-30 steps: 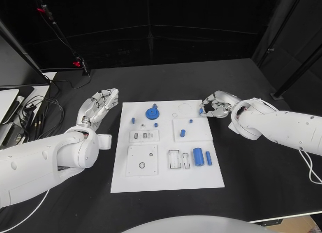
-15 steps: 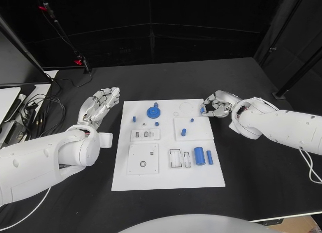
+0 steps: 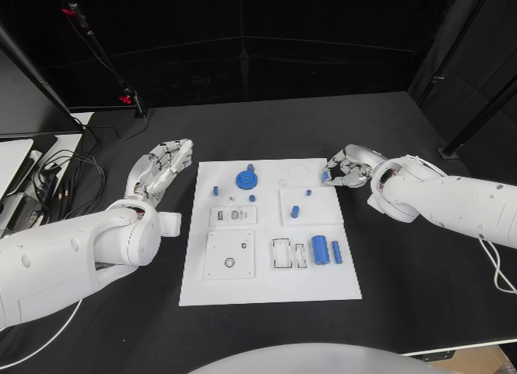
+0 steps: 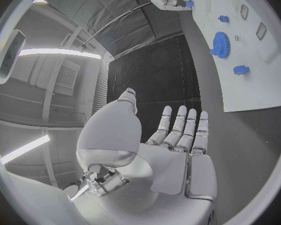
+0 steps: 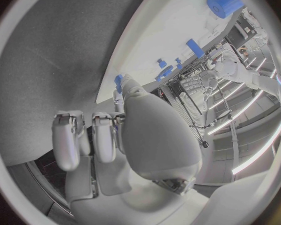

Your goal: Assemble the parts on the task board

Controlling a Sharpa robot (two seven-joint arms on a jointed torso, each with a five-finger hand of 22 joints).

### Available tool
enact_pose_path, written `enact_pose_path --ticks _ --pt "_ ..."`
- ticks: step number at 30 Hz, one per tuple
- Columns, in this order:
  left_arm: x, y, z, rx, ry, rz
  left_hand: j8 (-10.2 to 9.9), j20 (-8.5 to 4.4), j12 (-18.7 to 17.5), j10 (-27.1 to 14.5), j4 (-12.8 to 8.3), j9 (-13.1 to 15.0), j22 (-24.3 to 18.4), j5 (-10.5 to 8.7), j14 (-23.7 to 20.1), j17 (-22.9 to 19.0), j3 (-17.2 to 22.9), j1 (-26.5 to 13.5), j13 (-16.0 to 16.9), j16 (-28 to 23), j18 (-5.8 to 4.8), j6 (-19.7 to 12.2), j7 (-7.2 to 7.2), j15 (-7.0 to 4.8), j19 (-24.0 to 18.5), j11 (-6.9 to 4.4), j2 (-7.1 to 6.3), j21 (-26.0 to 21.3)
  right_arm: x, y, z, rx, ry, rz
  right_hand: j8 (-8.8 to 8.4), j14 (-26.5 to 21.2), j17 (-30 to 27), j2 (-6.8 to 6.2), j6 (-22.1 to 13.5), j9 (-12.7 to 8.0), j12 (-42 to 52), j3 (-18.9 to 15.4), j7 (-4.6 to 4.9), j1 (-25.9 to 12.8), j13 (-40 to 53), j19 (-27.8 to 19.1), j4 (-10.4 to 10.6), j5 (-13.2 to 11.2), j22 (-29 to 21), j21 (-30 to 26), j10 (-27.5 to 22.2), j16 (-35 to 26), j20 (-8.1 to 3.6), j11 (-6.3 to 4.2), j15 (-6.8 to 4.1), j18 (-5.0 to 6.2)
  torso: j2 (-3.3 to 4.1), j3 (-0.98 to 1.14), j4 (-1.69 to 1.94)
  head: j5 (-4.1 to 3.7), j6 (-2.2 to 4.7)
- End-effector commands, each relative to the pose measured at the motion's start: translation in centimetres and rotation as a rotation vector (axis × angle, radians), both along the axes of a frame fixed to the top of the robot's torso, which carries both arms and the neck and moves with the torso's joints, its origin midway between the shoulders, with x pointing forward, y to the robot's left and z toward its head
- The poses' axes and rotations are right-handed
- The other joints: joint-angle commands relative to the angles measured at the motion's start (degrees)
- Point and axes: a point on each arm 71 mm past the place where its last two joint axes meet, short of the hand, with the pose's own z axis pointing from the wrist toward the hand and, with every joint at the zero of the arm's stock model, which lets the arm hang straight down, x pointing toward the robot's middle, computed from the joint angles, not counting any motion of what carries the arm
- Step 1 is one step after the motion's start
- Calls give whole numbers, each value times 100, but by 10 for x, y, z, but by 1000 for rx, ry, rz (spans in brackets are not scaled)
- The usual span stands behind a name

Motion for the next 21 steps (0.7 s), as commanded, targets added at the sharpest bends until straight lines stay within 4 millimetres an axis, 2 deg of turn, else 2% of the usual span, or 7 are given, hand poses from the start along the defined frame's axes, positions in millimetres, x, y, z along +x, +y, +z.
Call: enact_pose_path --ticks 1,16,21 --pt "-6 -1 23 -57 -318 -17 31 25 31 2 5 -8 5 31 -7 -5 33 5 -9 25 -57 -6 904 36 -28 30 48 37 1 1 1 -4 -2 8 30 595 1509 50 48 9 15 40 -6 18 1508 608 -15 27 1509 18 616 14 -21 -45 -52 -42 -3 3 3 11 -2" --pt "-6 0 23 -55 -316 -15 31 25 31 2 5 -8 5 31 -7 -5 33 5 -9 25 -57 -6 904 36 -28 30 48 37 2 4 0 -1 -3 16 22 595 1509 18 63 4 15 36 -14 41 1508 608 -41 24 1509 18 616 14 -23 -52 -60 -42 -4 -1 0 48 -11" --pt "-6 0 23 -55 -315 -15 32 26 32 2 5 -10 5 34 -7 -5 32 7 -9 26 -56 -6 904 37 -29 30 49 38 2 4 0 -2 0 16 100 595 1509 89 314 30 15 67 -11 44 1508 608 -52 41 1509 18 616 14 -29 -39 -62 -42 -4 1 0 49 -12"
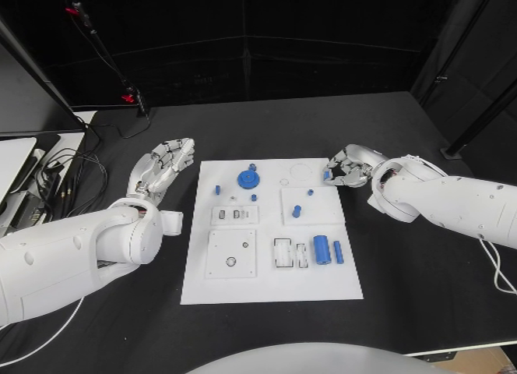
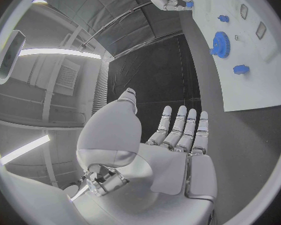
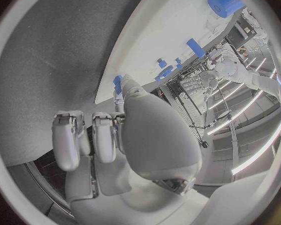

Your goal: Assemble the parts on the task board

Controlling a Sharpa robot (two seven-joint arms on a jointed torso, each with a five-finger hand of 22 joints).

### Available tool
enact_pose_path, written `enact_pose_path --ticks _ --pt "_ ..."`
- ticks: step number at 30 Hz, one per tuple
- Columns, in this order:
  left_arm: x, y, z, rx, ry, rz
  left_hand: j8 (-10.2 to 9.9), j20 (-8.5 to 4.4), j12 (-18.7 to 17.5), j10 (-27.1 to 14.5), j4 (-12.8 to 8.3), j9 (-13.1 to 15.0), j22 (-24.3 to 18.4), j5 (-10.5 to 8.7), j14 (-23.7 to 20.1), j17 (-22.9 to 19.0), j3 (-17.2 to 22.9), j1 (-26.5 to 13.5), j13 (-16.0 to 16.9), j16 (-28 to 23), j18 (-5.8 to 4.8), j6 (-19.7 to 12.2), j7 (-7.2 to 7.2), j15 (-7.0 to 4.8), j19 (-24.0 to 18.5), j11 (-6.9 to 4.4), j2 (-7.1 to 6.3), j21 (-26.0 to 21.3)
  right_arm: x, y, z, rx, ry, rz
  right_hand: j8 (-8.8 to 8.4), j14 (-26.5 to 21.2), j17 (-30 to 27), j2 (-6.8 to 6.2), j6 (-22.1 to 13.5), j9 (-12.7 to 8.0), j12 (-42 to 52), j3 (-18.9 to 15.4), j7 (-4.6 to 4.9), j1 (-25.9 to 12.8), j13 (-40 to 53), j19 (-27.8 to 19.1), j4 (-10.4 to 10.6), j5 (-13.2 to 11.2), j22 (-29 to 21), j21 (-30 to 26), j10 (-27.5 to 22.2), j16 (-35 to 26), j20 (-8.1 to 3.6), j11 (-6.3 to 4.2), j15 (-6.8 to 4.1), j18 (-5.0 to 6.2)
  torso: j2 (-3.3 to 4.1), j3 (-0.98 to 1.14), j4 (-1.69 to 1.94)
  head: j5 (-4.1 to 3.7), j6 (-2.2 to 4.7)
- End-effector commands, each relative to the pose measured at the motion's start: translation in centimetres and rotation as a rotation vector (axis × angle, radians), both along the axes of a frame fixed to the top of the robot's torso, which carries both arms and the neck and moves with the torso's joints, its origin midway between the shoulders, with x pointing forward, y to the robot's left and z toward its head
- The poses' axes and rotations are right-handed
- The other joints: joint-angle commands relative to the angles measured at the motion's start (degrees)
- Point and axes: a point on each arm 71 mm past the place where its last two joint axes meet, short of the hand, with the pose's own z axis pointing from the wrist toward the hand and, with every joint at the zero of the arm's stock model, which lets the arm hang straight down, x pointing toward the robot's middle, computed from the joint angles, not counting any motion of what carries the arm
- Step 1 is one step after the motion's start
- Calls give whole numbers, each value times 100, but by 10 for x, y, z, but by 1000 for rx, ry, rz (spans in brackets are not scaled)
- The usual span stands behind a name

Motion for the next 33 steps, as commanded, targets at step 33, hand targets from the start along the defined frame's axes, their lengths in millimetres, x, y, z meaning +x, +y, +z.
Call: enact_pose_path --ticks 33 --pt "-5 1 22 -50 -313 -11 34 31 36 2 3 -17 8 57 -8 -6 29 19 -9 30 -55 -8 905 41 -32 33 62 43 -26 44 24 256 -96 34 -33 595 1510 392 641 5 15 187 162 28 1508 608 -357 717 1509 18 596 14 25 135 84 -42 -10 -7 8 103 6"
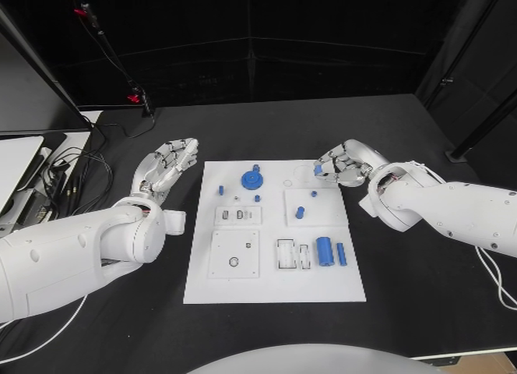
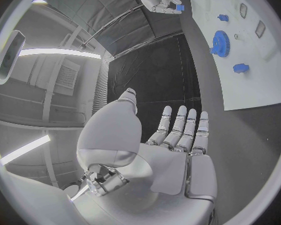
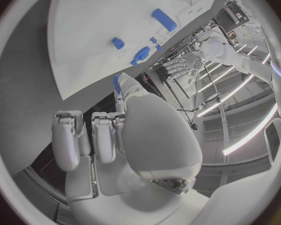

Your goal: Assemble the parts on the task board

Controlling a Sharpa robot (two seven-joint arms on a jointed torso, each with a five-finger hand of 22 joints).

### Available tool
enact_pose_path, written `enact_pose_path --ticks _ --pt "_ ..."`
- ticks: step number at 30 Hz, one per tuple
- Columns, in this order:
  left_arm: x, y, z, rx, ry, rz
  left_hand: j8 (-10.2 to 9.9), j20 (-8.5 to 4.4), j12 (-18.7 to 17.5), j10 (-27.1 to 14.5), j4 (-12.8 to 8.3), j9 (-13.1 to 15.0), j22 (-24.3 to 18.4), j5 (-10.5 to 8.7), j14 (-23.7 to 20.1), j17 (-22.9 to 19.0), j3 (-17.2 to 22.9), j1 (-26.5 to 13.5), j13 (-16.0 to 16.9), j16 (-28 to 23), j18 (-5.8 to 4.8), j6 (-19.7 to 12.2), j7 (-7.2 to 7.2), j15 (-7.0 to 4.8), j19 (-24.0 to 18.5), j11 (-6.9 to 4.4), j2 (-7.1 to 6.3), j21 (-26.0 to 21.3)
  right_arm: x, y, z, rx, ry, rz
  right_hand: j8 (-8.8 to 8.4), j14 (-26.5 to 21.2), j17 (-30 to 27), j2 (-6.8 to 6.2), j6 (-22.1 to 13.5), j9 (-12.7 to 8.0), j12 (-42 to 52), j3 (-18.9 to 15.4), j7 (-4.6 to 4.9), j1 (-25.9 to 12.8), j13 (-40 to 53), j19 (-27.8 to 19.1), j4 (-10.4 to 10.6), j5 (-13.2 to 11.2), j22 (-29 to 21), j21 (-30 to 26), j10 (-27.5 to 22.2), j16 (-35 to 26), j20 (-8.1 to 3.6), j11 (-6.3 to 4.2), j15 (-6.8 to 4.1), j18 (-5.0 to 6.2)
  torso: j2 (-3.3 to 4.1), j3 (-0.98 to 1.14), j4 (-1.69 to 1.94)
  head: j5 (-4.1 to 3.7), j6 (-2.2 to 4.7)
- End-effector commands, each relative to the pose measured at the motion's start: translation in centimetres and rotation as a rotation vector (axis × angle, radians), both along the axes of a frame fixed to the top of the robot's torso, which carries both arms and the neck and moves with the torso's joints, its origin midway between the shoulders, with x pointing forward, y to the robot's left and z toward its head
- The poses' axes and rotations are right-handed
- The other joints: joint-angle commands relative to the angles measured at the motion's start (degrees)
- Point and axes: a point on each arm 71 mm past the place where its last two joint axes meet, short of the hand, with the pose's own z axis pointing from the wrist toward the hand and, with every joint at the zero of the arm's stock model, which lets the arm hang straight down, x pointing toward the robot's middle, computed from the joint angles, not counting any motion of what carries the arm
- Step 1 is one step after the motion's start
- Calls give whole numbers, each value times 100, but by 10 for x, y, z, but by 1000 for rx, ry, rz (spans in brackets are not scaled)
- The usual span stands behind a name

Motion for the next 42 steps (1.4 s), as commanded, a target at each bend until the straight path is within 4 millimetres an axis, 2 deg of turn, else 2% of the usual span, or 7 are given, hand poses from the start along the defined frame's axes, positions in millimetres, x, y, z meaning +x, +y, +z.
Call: enact_pose_path --ticks 1,9,12,19,21,31,42 --pt "-5 -1 22 -52 -313 -14 34 10 36 2 3 -9 10 35 -8 -7 29 -5 -9 30 -56 -8 905 41 -11 33 40 21 -5 13 4 53 19 10 -27 595 1510 38 127 5 15 -8 121 -41 1508 608 -31 39 1509 18 596 14 25 52 41 -42 2 -1 1 16 -9" --pt "-5 -1 22 -51 -311 -14 35 12 38 3 3 -12 11 52 -8 -7 28 2 -9 33 -55 -9 905 43 -13 34 48 25 -21 56 5 22 92 64 -43 595 1510 24 128 0 15 -27 142 -69 1508 608 -41 62 1509 18 596 14 26 67 47 -42 -2 2 3 188 -72" --pt "-5 -2 22 -50 -311 -15 35 12 38 3 3 -12 11 52 -8 -7 28 2 -9 33 -55 -9 905 43 -13 34 48 25 -26 78 5 -9 108 87 -56 595 1510 -2 139 -3 15 -60 151 -119 1508 608 -41 24 1509 18 596 14 29 78 55 -42 -4 -2 -5 338 -125" --pt "-5 -3 22 -51 -310 -17 36 13 39 3 3 -13 12 59 -8 -7 29 5 -9 34 -55 -9 905 43 -14 34 54 26 -35 119 6 -72 115 138 -70 595 1510 -27 149 -6 15 -86 151 -158 1508 608 -50 -24 1509 18 596 14 31 80 59 -42 -5 -3 0 571 -236" --pt "-5 -4 22 -51 -309 -17 37 14 40 3 2 -14 12 63 -8 -7 29 8 -9 35 -55 -9 905 44 -15 34 57 26 -37 129 6 -86 119 147 -85 595 1510 -40 147 -10 15 -104 155 -190 1508 608 -49 -54 1509 18 596 14 33 82 61 -42 -3 -4 7 613 -267" --pt "-5 -5 22 -52 -309 -19 38 16 42 4 2 -16 14 72 -8 -7 30 14 -9 37 -54 -9 906 45 -13 34 67 31 -42 162 5 -126 133 179 -132 595 1510 -55 109 -25 15 -121 190 -238 1508 608 -54 -51 1509 18 596 14 37 104 72 -42 4 -6 -9 672 -374" --pt "-4 -6 22 -52 -308 -21 39 17 43 4 1 -18 14 80 -8 -7 30 20 -9 39 -54 -9 906 46 -16 35 74 31 -42 177 -8 -154 124 188 -163 595 1510 -77 88 -34 15 -128 225 -257 1508 608 -75 -17 1509 18 596 14 44 133 89 -42 7 5 -11 674 -420"
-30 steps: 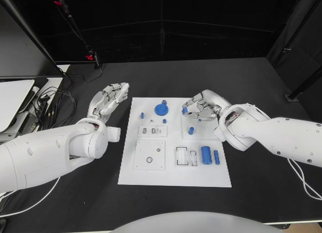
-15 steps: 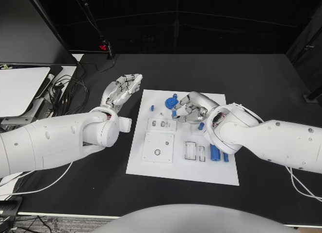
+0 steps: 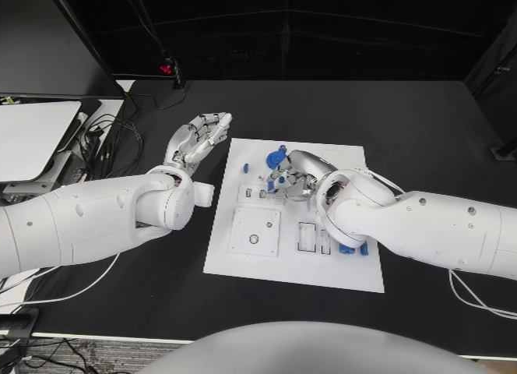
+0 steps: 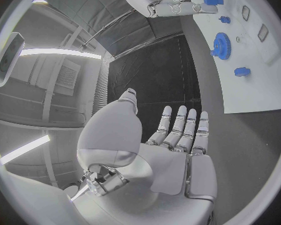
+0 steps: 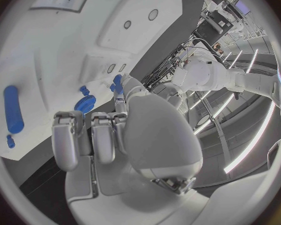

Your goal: Assemble the parts on the task board

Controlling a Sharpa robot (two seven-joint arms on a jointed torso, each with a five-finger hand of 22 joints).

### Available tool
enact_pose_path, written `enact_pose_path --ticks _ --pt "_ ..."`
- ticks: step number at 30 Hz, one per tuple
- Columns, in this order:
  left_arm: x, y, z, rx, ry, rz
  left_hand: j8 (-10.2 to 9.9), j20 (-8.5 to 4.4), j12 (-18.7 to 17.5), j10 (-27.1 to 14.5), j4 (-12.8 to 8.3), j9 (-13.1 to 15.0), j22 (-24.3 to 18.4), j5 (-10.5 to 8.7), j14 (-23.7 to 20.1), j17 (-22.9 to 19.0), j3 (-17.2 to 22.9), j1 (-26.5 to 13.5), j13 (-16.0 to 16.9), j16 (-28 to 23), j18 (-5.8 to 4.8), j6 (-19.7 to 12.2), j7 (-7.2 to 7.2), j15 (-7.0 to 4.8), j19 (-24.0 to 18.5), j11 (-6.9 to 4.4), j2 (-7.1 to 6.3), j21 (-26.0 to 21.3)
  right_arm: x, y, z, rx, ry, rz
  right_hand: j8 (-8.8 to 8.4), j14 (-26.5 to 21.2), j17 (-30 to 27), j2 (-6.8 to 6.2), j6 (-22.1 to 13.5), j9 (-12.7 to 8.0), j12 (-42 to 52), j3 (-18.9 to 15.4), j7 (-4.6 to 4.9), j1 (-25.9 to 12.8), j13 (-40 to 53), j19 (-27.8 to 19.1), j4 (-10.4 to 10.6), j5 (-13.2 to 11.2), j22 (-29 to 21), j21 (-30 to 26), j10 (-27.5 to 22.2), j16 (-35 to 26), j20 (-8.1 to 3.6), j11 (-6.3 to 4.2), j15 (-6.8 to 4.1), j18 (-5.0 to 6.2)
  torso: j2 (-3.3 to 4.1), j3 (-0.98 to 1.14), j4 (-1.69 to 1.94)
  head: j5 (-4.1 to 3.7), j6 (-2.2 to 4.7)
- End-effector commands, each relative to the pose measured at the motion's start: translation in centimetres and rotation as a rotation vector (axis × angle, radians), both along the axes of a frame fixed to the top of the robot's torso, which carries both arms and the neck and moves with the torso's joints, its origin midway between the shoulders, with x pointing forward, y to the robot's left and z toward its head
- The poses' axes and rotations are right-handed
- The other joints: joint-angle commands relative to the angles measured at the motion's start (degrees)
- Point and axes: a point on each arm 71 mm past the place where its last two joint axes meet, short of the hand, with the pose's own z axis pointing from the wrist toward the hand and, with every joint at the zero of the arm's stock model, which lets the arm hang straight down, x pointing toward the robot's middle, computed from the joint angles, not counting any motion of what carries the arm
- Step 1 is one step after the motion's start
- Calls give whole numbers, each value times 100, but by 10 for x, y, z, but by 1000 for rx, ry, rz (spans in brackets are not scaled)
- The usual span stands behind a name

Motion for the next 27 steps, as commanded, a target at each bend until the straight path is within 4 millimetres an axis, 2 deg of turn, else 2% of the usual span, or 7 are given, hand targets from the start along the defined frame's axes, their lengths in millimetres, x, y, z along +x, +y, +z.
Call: enact_pose_path --ticks 1,15,22,27 --pt "-5 -1 22 -52 -307 -13 39 17 20 4 1 -5 9 19 -8 -7 30 -2 -9 39 -53 -9 905 46 -16 35 52 32 1 1 -2 -39 -20 -3 -37 596 1507 -18 85 6 15 -34 147 -62 1508 608 -16 28 1509 18 597 14 46 58 52 -42 3 4 -6 -7 -15" --pt "-5 -1 22 -52 -305 -14 41 21 22 4 -1 -9 12 36 -8 -7 31 10 -10 42 -53 -10 905 48 -15 35 68 39 4 4 -11 -52 -36 -4 -86 596 1507 -41 43 -6 15 -30 200 -71 1508 608 -51 40 1509 18 597 14 64 105 87 -42 1 -2 -7 -41 -37" --pt "-5 -1 22 -52 -305 -14 41 21 22 4 -1 -9 12 36 -8 -7 31 10 -10 42 -53 -10 905 48 -15 35 68 39 5 7 -13 -67 -43 9 -108 596 1507 -56 24 -10 15 -20 212 -52 1508 608 -83 34 1509 18 597 14 76 119 102 -42 -1 5 3 -47 -48" --pt "-5 0 22 -51 -304 -12 43 25 24 4 -1 -11 14 47 -8 -7 31 20 -10 44 -52 -11 905 50 -16 36 79 42 6 9 -14 -75 -41 18 -128 596 1507 -72 4 -14 15 -9 214 -28 1508 608 -118 17 1509 18 597 14 85 125 112 -42 0 -3 -8 -43 -45"
